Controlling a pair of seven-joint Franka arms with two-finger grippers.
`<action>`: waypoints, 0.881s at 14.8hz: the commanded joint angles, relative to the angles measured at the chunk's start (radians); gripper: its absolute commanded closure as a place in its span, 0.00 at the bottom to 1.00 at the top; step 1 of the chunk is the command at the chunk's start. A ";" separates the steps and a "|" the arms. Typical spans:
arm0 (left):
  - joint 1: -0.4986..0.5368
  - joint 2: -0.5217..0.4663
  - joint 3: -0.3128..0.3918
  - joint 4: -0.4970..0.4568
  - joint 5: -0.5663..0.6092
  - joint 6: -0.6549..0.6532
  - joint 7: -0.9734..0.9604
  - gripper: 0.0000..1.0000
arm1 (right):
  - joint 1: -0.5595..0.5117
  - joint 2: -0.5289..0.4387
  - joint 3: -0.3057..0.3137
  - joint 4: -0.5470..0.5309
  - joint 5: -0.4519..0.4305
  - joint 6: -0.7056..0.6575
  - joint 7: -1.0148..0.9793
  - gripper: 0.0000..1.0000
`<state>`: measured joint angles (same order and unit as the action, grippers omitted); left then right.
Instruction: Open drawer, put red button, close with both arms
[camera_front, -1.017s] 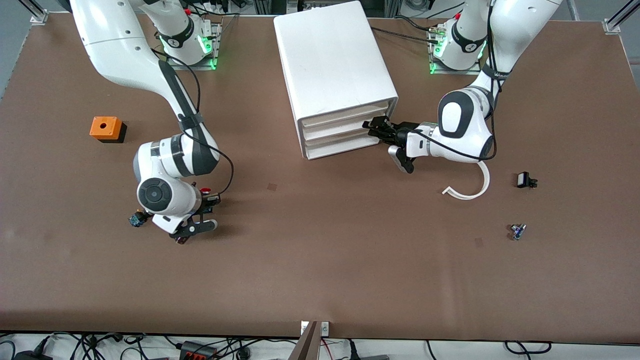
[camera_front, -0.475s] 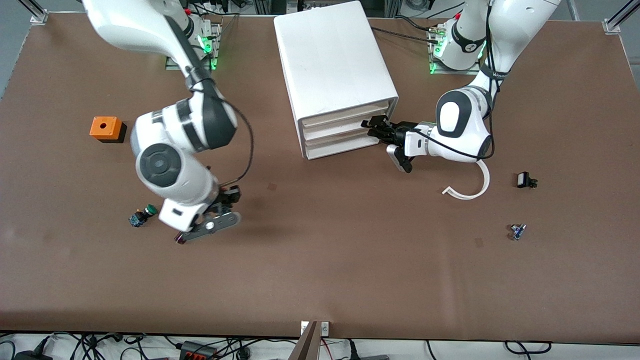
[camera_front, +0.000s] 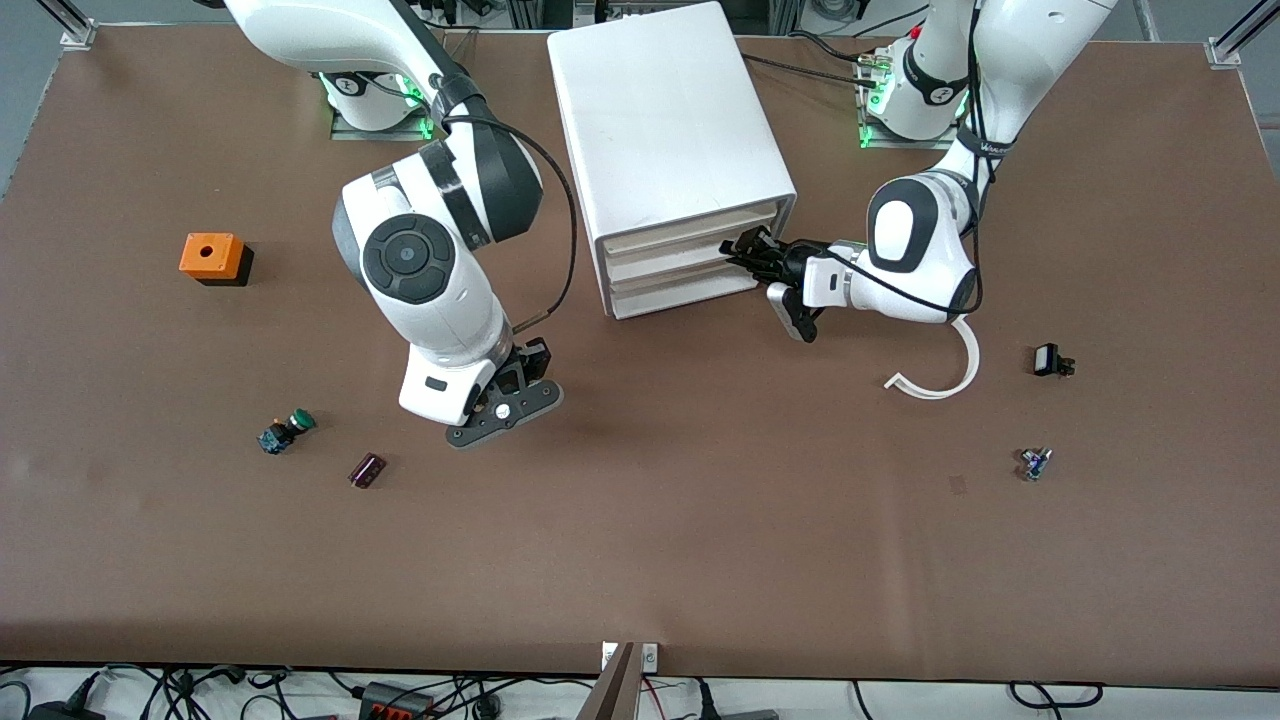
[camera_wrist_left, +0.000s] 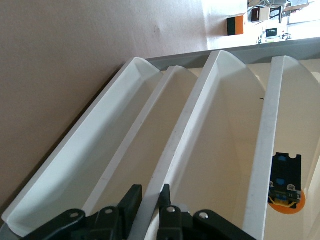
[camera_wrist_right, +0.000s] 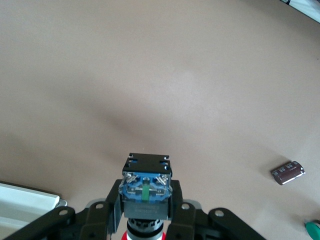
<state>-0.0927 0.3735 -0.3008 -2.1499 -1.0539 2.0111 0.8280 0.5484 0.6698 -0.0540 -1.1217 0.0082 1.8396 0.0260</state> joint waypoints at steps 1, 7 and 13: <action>0.020 0.018 0.015 0.057 0.006 0.040 0.026 0.90 | 0.016 0.005 -0.010 0.059 0.009 -0.006 -0.005 1.00; 0.106 0.217 0.023 0.327 0.196 0.040 0.017 0.86 | 0.063 0.010 -0.007 0.065 0.010 0.075 -0.005 1.00; 0.162 0.251 0.023 0.433 0.288 0.012 0.043 0.00 | 0.182 0.022 -0.009 0.065 0.010 0.135 0.129 1.00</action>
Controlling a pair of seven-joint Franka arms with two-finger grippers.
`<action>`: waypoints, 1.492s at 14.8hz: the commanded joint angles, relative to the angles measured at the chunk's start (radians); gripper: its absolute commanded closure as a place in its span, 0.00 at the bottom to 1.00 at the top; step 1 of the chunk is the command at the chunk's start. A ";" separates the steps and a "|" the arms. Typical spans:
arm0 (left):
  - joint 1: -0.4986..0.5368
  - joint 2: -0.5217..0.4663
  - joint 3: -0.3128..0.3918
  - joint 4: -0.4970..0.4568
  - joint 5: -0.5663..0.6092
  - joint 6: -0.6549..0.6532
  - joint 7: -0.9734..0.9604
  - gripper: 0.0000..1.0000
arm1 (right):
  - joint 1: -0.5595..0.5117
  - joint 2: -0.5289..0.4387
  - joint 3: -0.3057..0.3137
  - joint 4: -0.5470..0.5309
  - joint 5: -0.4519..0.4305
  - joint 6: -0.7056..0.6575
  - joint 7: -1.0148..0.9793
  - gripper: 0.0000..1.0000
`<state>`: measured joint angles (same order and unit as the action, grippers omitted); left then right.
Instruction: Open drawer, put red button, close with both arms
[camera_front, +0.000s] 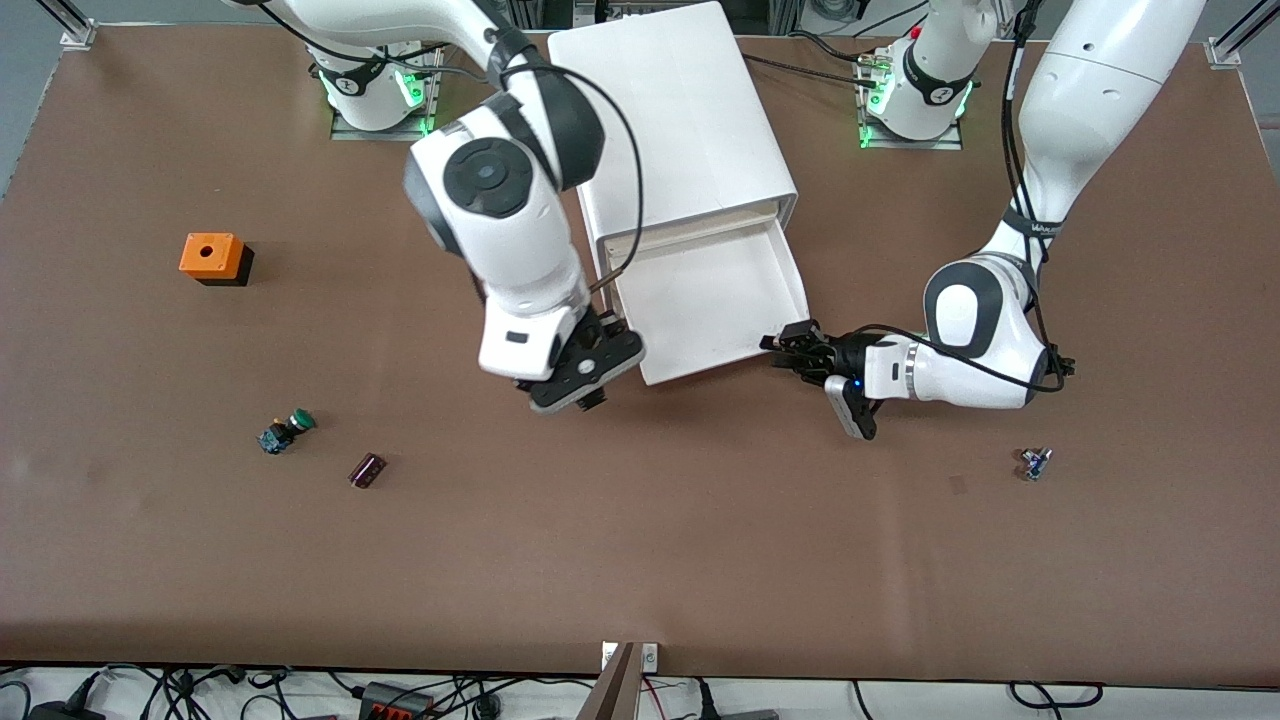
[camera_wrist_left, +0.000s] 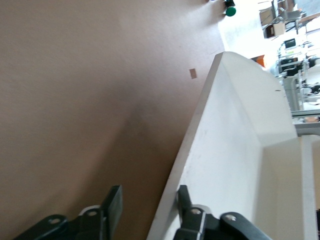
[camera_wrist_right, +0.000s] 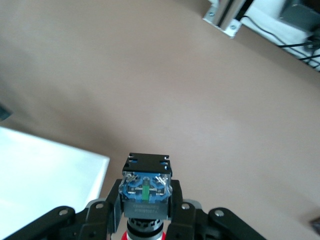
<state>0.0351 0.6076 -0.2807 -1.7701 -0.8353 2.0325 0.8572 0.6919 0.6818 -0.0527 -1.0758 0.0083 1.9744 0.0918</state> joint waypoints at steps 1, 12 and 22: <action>0.041 0.014 0.005 0.069 0.071 -0.061 -0.003 0.00 | 0.061 0.016 -0.009 0.017 0.012 -0.003 0.100 1.00; 0.068 -0.045 0.060 0.349 0.760 -0.572 -0.602 0.00 | 0.135 0.110 0.082 0.016 0.069 0.006 0.327 1.00; 0.062 -0.034 0.060 0.483 0.924 -0.595 -0.716 0.00 | 0.141 0.148 0.076 0.005 0.061 -0.003 0.330 1.00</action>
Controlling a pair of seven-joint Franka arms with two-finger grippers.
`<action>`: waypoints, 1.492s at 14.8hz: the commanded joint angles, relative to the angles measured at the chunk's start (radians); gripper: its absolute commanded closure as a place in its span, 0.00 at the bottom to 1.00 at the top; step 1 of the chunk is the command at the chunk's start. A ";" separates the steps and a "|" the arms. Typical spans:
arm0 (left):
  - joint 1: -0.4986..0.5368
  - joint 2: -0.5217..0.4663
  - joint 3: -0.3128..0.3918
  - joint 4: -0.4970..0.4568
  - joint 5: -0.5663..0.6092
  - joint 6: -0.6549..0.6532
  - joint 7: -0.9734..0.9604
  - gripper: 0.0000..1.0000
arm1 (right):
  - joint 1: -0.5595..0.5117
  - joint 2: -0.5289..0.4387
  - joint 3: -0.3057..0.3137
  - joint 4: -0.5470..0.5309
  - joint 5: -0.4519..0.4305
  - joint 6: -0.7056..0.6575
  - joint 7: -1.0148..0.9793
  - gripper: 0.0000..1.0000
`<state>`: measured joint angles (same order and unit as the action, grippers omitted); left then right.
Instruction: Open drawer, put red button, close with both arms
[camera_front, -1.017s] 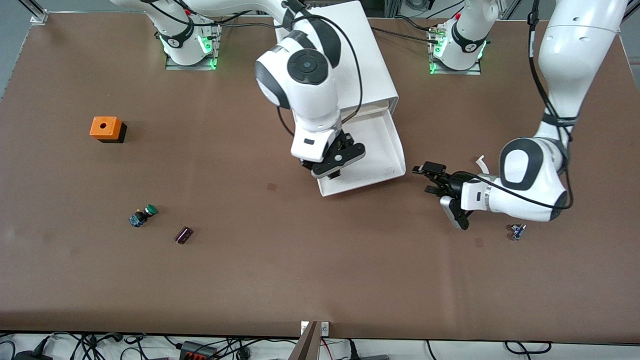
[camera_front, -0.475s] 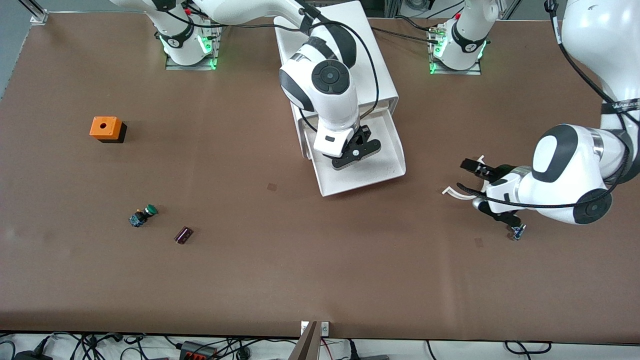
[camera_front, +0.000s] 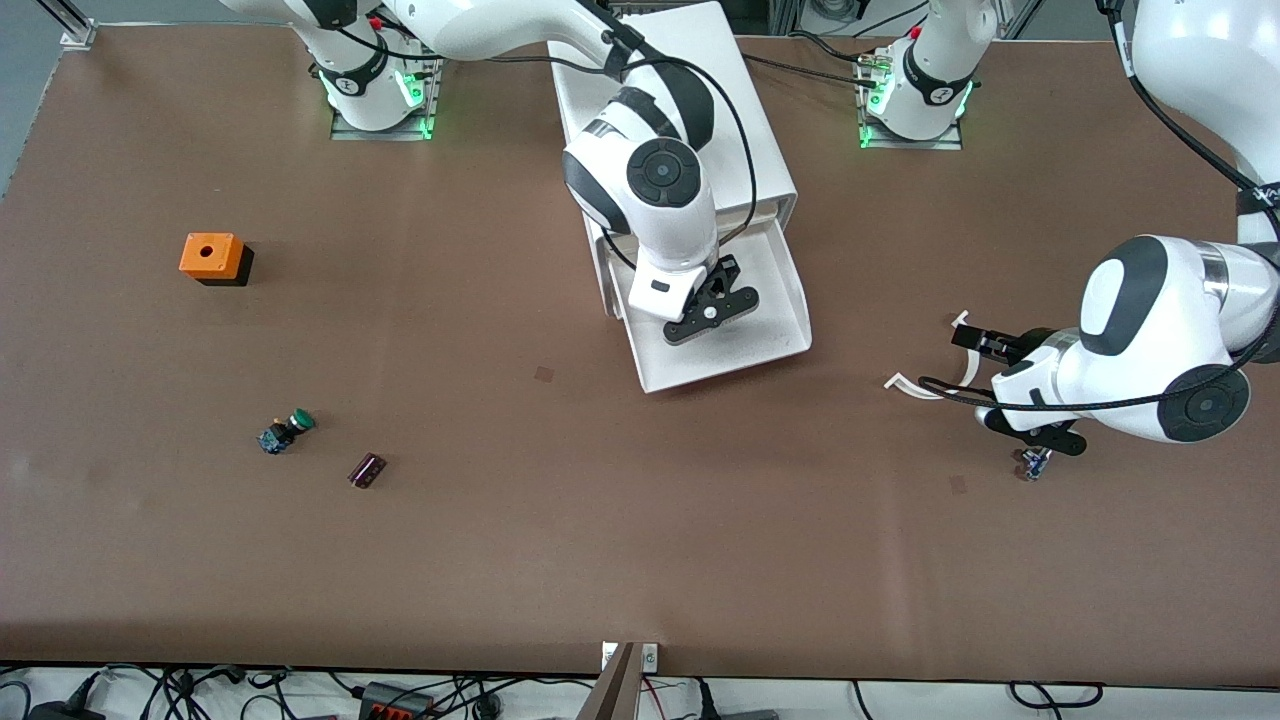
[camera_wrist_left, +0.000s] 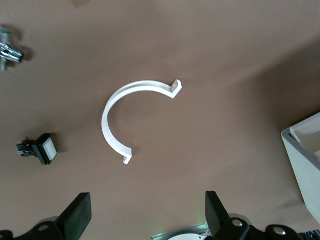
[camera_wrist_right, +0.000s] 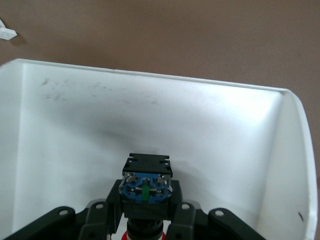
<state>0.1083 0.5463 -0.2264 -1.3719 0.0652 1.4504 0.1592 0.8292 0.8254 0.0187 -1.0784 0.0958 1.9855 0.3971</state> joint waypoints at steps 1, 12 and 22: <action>-0.012 0.038 0.005 0.118 0.024 -0.007 -0.020 0.00 | 0.004 0.004 0.004 0.008 -0.037 -0.030 0.023 1.00; -0.093 0.060 -0.019 0.159 0.008 0.123 -0.327 0.00 | -0.086 -0.147 -0.128 0.017 -0.033 -0.111 0.128 0.00; -0.301 0.075 -0.070 -0.110 0.010 0.750 -0.780 0.00 | -0.425 -0.291 -0.131 -0.083 -0.045 -0.318 0.002 0.00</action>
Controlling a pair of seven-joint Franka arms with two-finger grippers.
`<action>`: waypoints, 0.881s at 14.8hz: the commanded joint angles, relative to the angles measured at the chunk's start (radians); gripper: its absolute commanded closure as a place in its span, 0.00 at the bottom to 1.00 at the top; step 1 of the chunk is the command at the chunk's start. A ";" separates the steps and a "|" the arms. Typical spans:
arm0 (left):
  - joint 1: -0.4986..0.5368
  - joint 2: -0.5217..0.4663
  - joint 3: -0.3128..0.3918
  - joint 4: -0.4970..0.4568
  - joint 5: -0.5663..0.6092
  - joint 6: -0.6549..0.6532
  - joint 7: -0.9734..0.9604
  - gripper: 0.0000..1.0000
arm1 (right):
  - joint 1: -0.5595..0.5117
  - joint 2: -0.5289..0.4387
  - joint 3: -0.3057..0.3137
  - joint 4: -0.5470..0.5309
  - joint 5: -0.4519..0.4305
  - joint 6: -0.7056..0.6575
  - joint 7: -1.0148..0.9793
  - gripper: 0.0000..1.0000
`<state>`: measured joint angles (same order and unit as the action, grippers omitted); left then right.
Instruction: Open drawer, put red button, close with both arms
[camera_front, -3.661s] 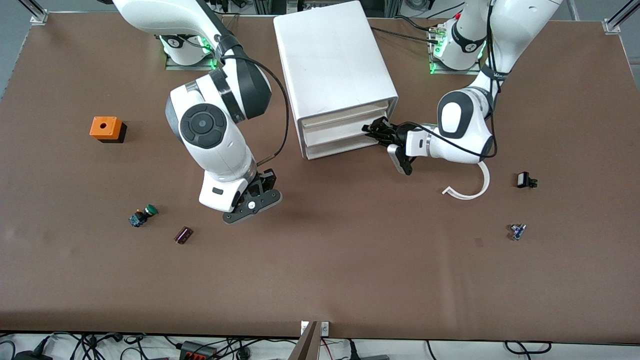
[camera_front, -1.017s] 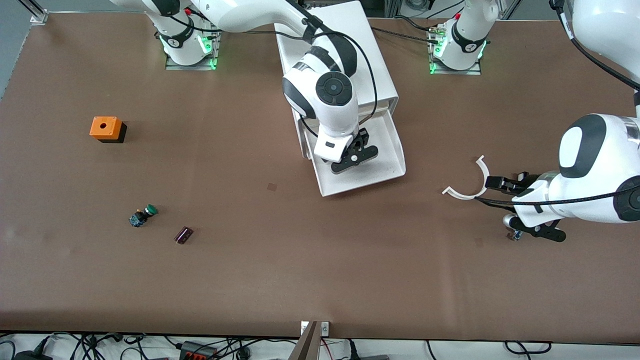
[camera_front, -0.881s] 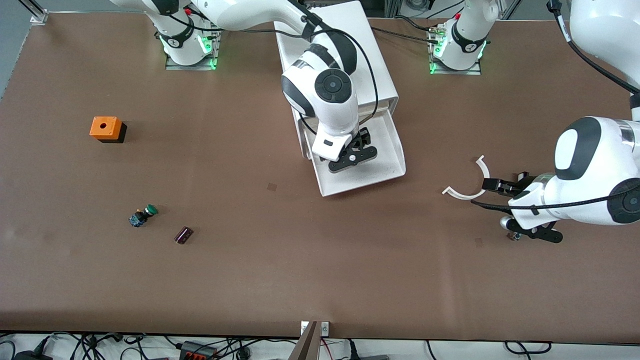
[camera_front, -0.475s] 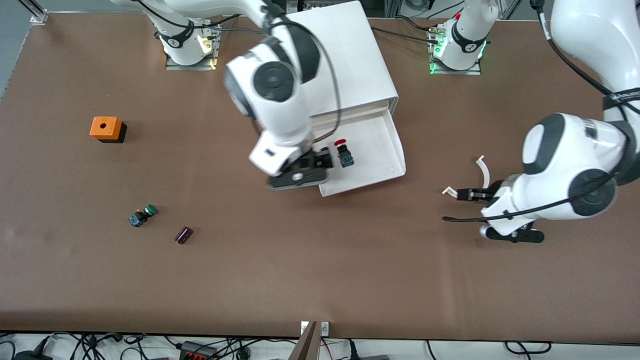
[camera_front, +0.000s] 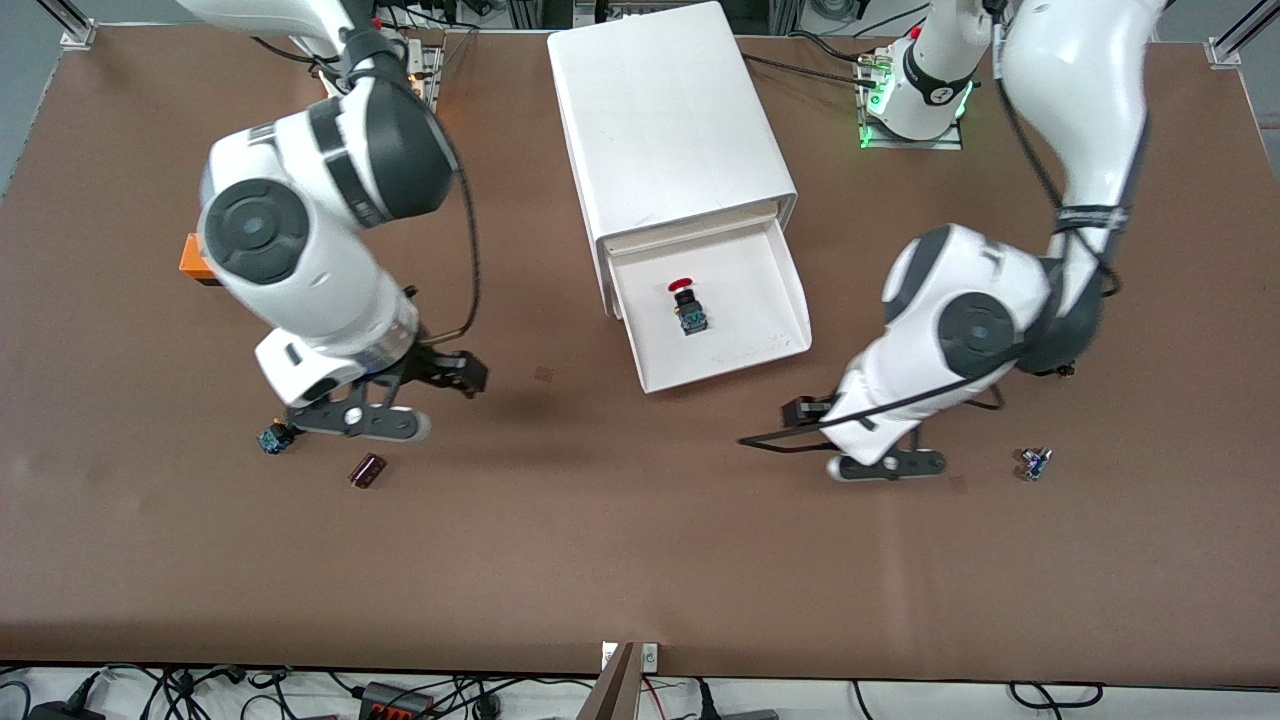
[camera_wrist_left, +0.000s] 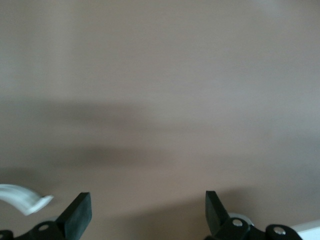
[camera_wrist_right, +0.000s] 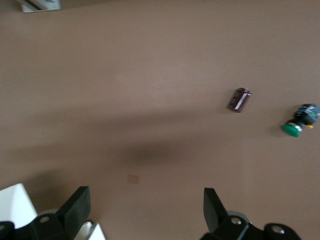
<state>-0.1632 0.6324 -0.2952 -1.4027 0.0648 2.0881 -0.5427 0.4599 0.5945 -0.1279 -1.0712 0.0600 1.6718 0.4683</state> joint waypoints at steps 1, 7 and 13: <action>-0.053 -0.007 -0.001 -0.110 0.010 0.151 -0.121 0.00 | -0.093 -0.065 0.016 -0.096 -0.009 -0.014 -0.112 0.00; -0.099 -0.045 -0.013 -0.266 0.012 0.172 -0.192 0.00 | -0.263 -0.090 0.011 -0.102 -0.011 -0.053 -0.328 0.00; -0.026 -0.063 -0.166 -0.268 -0.115 -0.162 -0.188 0.00 | -0.355 -0.200 0.004 -0.145 -0.013 -0.060 -0.396 0.00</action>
<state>-0.2530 0.6099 -0.4031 -1.6258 0.0353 2.0205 -0.7396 0.1482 0.4787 -0.1344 -1.1425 0.0541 1.6217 0.1303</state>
